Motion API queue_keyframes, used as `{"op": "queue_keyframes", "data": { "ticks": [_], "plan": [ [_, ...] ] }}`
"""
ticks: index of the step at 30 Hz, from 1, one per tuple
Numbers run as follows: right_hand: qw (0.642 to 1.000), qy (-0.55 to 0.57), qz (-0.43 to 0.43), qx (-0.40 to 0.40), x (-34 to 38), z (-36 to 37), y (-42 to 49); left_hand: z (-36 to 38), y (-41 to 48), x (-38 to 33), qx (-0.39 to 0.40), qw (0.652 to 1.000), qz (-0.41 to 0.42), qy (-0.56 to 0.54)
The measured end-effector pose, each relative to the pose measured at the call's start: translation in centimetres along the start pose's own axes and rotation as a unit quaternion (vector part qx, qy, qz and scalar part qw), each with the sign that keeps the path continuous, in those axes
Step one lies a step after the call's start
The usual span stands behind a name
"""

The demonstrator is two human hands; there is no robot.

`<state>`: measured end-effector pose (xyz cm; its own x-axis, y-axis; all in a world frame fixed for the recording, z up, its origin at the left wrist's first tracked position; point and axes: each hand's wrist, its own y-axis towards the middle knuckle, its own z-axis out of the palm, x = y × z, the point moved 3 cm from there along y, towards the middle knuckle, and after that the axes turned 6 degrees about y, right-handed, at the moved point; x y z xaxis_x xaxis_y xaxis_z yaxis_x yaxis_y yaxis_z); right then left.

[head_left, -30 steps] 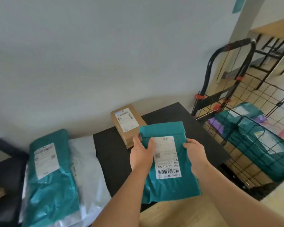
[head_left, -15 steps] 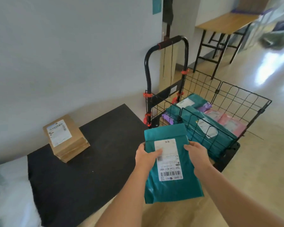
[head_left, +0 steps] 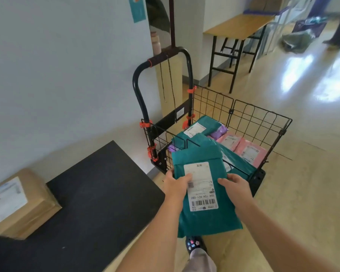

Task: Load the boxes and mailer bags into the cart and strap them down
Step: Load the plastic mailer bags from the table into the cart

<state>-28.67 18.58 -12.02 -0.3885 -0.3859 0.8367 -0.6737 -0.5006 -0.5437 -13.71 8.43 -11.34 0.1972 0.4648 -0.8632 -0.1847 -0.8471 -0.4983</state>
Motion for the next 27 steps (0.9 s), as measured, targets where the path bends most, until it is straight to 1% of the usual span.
{"op": "queue_keyframes", "data": {
  "ticks": [4,8,17,21,24,26,27],
  "plan": [
    [1.000,-0.015,-0.015,-0.006,2.8,-0.9,3.8,3.7,3.2,-2.1,0.001,0.999,-0.004,-0.032],
    [0.999,-0.029,-0.020,-0.015,6.1,-1.7,8.3,7.9,6.8,-4.5,0.010,0.999,-0.011,-0.038],
    [0.999,-0.047,-0.007,-0.023,12.3,-1.9,18.0,14.5,15.1,-10.1,0.028,1.000,0.007,-0.002],
    [0.998,-0.045,0.000,-0.039,12.6,-3.0,20.8,17.1,17.2,-10.4,0.046,0.998,0.003,0.034],
    [0.999,-0.033,0.013,-0.039,13.0,-3.3,22.5,18.8,18.6,-10.7,0.061,0.994,0.022,0.085],
    [0.999,-0.021,0.001,-0.046,13.7,-3.2,23.6,19.9,19.6,-11.1,0.077,0.988,0.041,0.129],
    [0.998,-0.034,-0.014,-0.052,14.3,-3.0,23.9,20.4,20.1,-11.2,0.086,0.983,0.049,0.156]
  ]
}}
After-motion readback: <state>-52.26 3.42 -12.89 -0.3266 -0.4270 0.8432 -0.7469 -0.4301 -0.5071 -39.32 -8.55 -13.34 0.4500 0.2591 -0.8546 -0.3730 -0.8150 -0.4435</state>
